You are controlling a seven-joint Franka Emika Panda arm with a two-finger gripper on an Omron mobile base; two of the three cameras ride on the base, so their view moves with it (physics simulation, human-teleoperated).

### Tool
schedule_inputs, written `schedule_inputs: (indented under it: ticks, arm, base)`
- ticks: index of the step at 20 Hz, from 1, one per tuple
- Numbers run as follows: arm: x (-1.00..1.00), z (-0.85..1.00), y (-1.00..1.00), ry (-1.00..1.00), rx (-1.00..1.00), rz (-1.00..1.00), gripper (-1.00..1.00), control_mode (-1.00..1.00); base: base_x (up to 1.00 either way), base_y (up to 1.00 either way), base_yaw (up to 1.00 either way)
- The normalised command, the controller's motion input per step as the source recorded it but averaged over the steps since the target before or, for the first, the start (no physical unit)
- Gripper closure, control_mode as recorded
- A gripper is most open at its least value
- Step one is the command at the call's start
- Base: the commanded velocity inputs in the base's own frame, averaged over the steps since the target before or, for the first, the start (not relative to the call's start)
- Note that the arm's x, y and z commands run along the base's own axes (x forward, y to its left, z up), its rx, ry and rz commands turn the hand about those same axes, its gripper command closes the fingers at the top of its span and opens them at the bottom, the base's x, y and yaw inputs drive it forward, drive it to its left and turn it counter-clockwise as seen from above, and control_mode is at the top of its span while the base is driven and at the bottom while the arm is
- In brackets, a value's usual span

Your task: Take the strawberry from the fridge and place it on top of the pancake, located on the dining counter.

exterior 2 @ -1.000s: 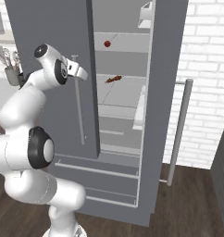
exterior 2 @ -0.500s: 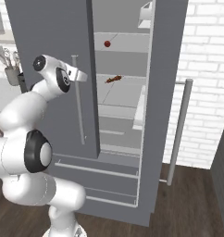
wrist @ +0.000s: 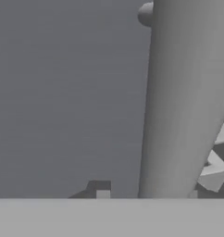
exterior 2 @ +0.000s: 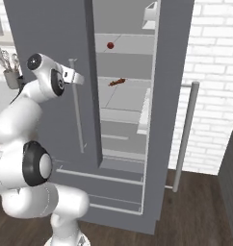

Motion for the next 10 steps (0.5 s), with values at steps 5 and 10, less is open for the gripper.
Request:
schedule_inputs:
  ticks: [5, 10]
  arm:
    - [-0.88, 0.01, 1.0, -0.06, 0.0, 0.07, 1.0, -1.0]
    - [-0.79, 0.0, 1.0, -0.15, 0.0, 0.07, 1.0, -1.0]
  base:
    - [0.0, 0.0, 0.0]
    - [0.0, 0.0, 0.0]
